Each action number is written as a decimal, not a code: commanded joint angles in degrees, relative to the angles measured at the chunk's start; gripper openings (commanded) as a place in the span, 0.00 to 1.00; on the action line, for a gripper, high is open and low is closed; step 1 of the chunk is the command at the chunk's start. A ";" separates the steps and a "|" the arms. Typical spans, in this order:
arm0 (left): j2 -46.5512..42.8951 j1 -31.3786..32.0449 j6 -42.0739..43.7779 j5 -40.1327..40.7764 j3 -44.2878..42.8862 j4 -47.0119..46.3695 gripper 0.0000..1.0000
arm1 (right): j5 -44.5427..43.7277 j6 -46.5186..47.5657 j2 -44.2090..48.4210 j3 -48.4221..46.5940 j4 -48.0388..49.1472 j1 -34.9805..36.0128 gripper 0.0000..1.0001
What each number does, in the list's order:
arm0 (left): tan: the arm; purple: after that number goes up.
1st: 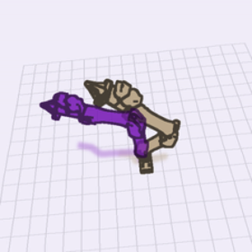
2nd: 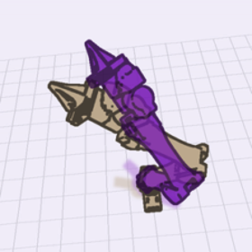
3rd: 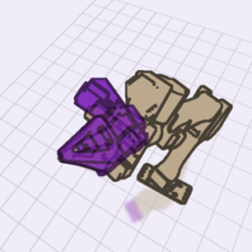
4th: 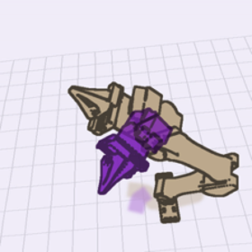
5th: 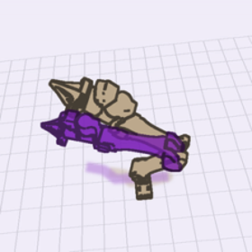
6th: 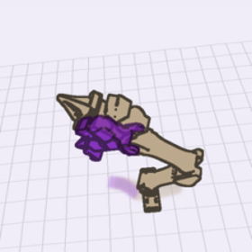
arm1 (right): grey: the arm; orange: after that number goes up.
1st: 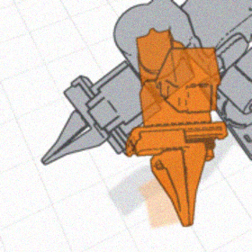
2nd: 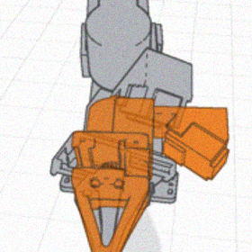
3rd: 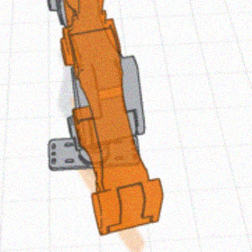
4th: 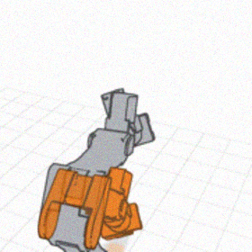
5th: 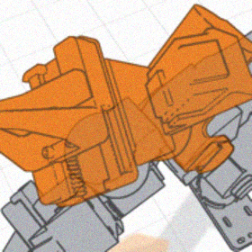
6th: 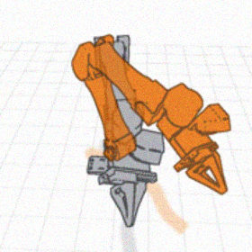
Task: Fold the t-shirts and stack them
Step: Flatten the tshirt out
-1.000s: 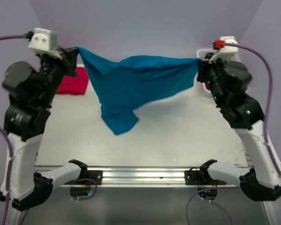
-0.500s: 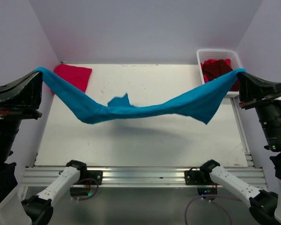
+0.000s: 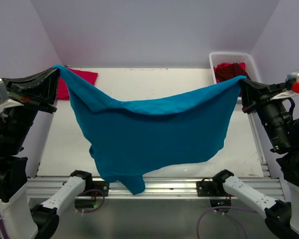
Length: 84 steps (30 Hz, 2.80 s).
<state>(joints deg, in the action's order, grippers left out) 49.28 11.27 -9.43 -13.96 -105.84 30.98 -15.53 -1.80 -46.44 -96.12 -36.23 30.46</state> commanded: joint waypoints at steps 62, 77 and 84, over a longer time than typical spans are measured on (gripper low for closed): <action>7.14 -1.69 1.53 21.85 41.12 -17.52 0.00 | -16.02 -11.90 -30.54 14.11 -1.58 -9.19 0.00; 40.00 -2.21 3.28 28.02 35.89 -28.87 0.00 | -18.83 -14.02 -64.13 0.41 1.95 -12.00 0.00; 48.71 -2.83 3.19 26.88 28.16 -28.88 0.00 | -19.45 -13.58 -70.28 -8.73 1.51 -14.63 0.00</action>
<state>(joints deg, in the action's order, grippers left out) 95.55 9.04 -6.92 12.25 -73.56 6.24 -32.51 -15.35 -115.70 -100.51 -36.38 17.04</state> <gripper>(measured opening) 0.008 0.022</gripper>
